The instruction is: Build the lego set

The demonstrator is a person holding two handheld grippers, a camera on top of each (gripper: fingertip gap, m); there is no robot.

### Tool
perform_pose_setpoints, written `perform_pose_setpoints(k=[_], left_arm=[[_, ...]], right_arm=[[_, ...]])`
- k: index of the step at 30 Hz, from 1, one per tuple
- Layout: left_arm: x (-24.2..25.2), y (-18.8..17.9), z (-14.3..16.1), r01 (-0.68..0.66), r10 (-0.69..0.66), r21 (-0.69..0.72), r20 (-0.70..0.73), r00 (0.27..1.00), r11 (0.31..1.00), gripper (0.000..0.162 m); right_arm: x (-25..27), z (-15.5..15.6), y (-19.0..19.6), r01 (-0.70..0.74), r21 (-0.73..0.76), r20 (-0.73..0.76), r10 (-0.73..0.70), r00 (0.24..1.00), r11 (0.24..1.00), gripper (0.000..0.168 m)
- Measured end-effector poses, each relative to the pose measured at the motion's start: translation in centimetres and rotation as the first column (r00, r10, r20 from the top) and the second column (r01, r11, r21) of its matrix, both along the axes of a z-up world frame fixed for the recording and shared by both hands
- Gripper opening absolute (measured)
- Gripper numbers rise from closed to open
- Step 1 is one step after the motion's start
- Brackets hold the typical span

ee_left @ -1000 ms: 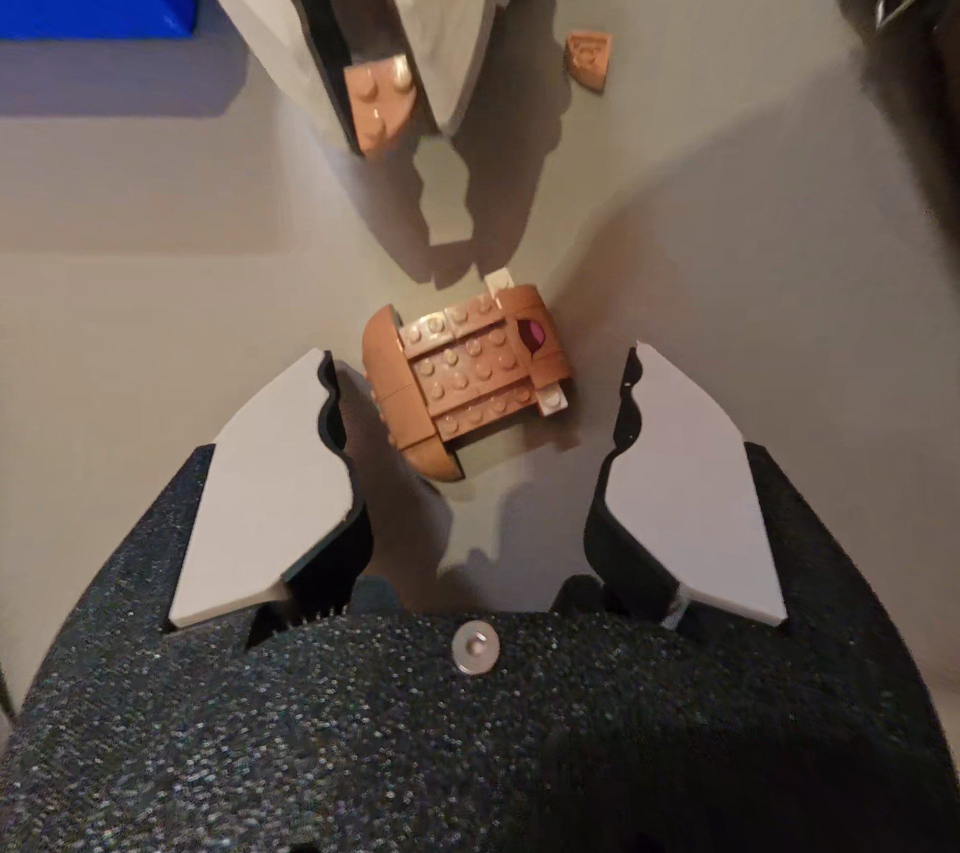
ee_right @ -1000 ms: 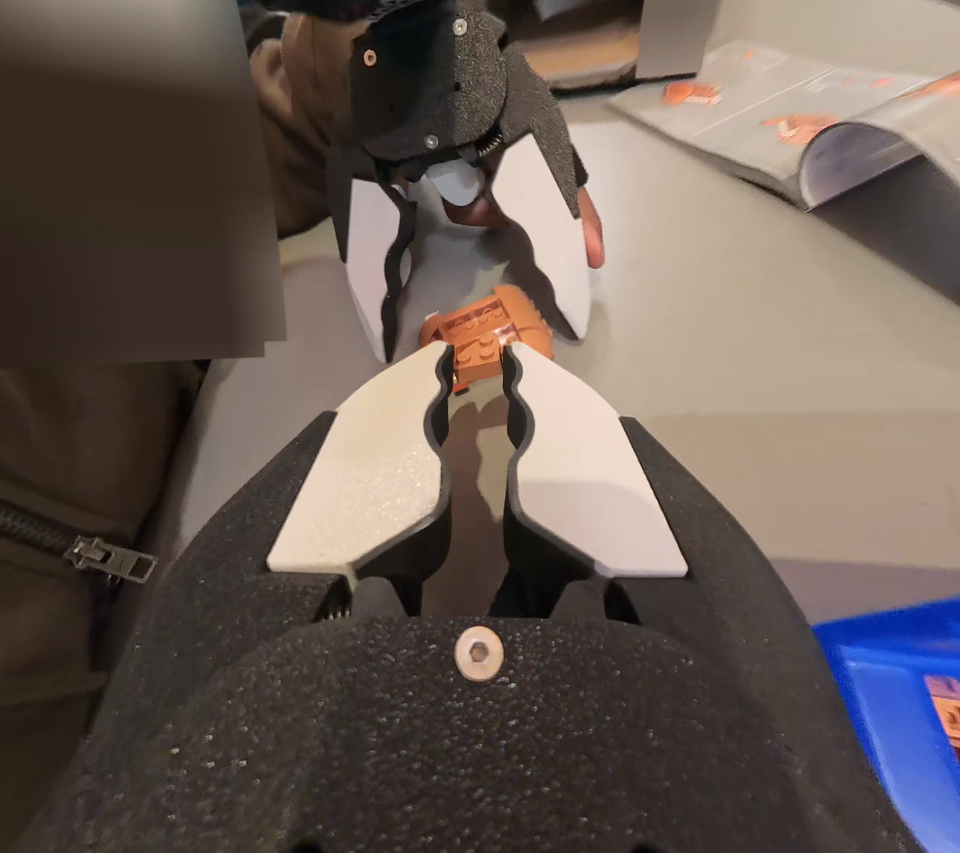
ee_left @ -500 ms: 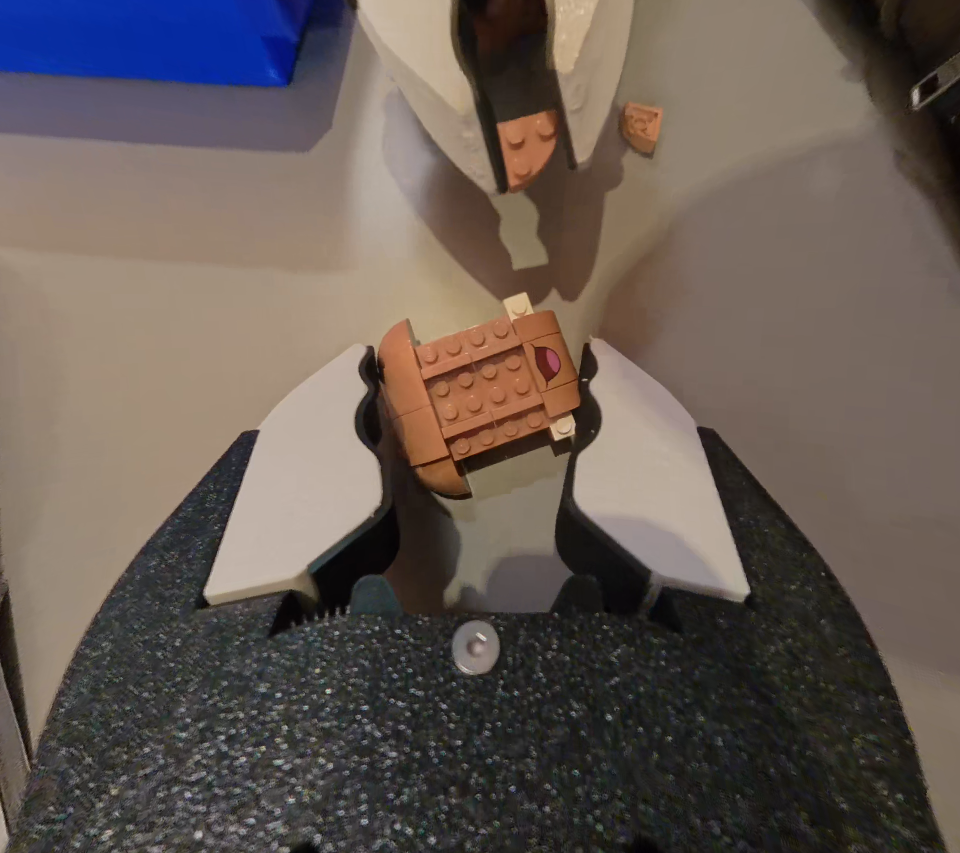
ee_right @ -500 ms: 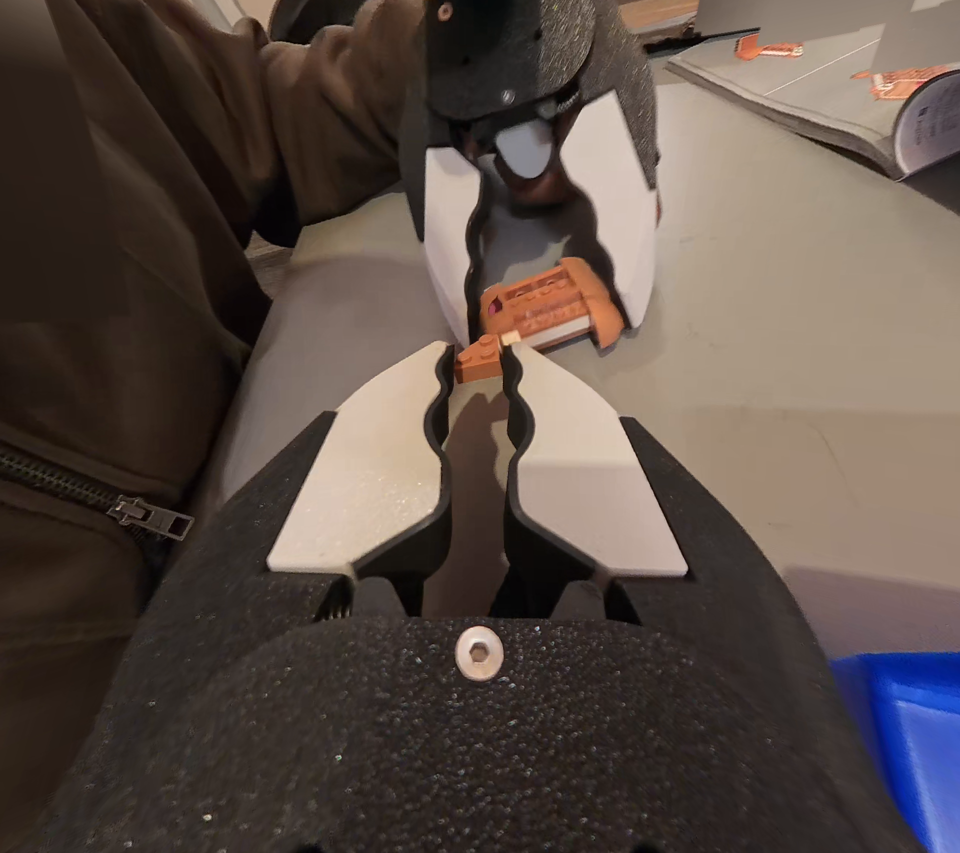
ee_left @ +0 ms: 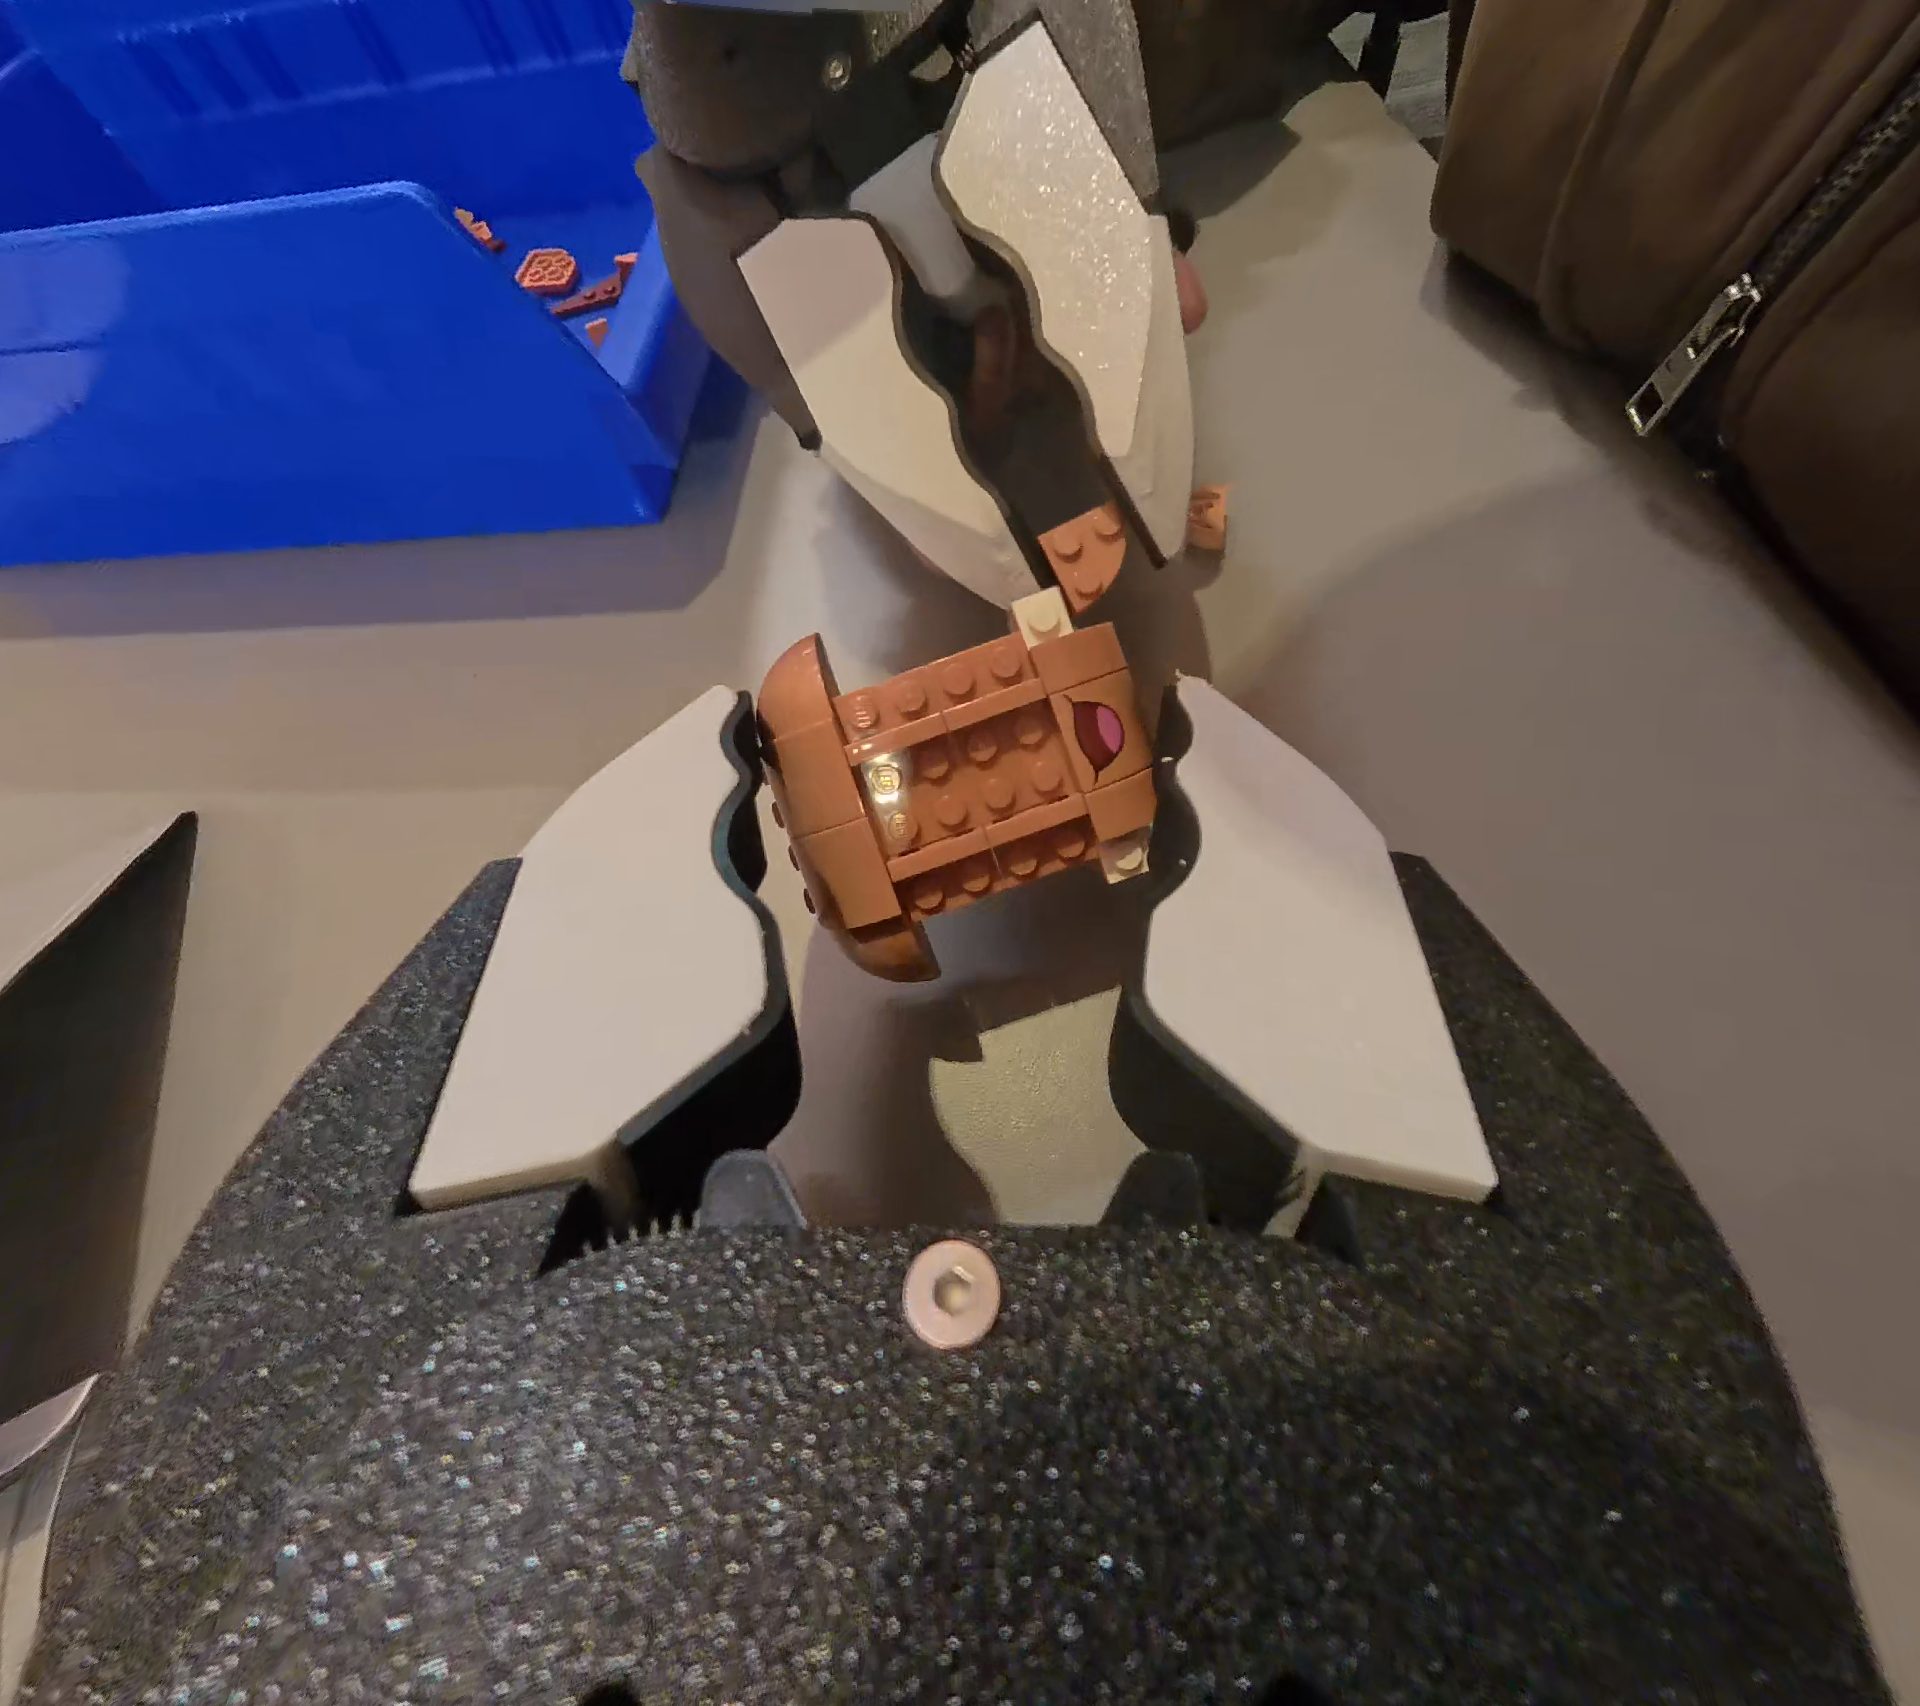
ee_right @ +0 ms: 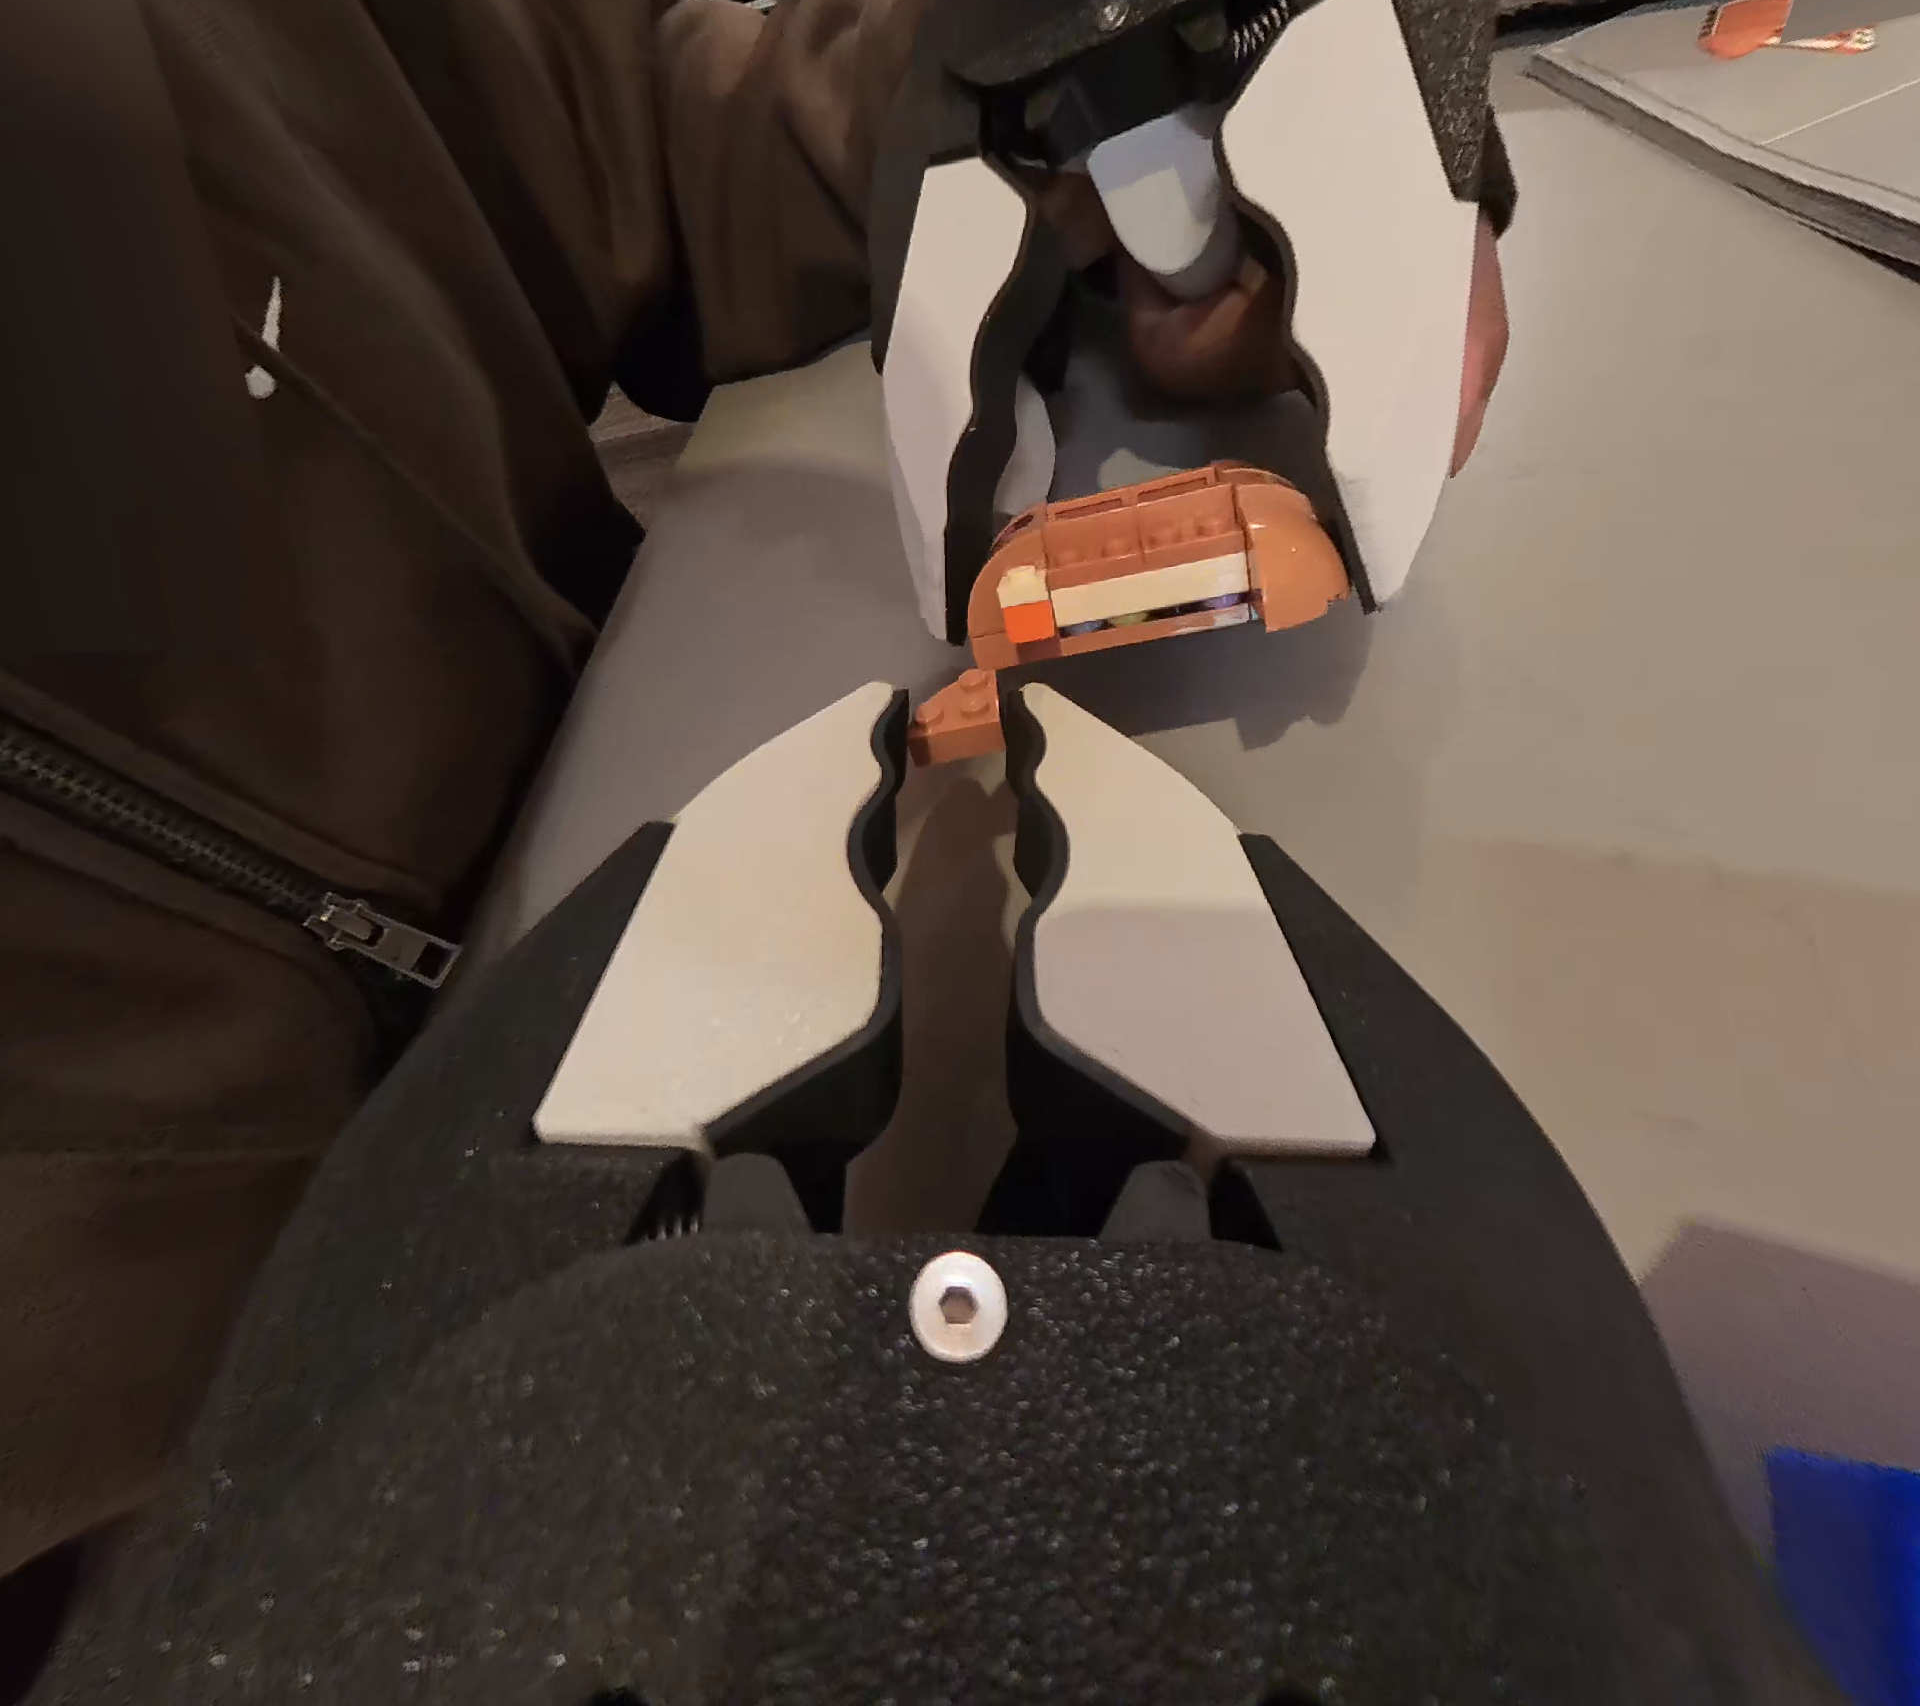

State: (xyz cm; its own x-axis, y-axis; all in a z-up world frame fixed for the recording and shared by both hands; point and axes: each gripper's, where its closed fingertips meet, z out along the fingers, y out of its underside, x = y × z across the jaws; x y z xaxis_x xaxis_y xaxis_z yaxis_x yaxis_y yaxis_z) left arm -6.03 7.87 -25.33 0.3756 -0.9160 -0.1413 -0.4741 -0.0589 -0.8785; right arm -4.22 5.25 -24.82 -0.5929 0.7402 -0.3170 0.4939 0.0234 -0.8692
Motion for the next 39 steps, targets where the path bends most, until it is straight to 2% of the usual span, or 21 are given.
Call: perform_pose_setpoints(k=[14,21,27,32,36,39], left_arm=[[1.3,-0.5,-0.2,0.044,-0.044,-0.001,0.037,0.998,0.999,0.072],[1.4,-0.5,0.1,0.05,-0.05,0.001,0.056,0.997,0.999,0.071],[1.2,-0.5,-0.4,0.043,-0.043,0.007,0.017,0.999,0.999,0.071],[0.0,-0.2,-2.3,0.012,-0.013,-0.01,-0.141,0.99,1.0,0.071],[0.2,-0.6,-2.8,0.029,-0.034,-0.031,-0.166,0.986,0.999,0.07],[0.4,-0.6,-2.9,0.03,-0.035,-0.033,-0.169,0.985,0.999,0.07]], right_arm=[[0.3,-0.1,-0.4,-0.037,-0.043,0.042,0.039,0.998,0.998,0.018],[0.1,-0.1,0.0,-0.004,-0.062,0.06,0.008,0.998,0.998,0.02],[0.4,-0.3,0.0,-0.011,-0.081,0.096,0.018,0.995,0.997,0.017],[1.7,-1.4,0.9,-0.017,0.074,0.145,0.006,0.989,0.997,0.026],[3.0,-2.6,1.7,-0.015,0.22,0.202,-0.03,0.979,0.975,0.033],[3.4,-3.2,1.4,-0.02,0.259,0.213,-0.038,0.976,0.966,0.033]])
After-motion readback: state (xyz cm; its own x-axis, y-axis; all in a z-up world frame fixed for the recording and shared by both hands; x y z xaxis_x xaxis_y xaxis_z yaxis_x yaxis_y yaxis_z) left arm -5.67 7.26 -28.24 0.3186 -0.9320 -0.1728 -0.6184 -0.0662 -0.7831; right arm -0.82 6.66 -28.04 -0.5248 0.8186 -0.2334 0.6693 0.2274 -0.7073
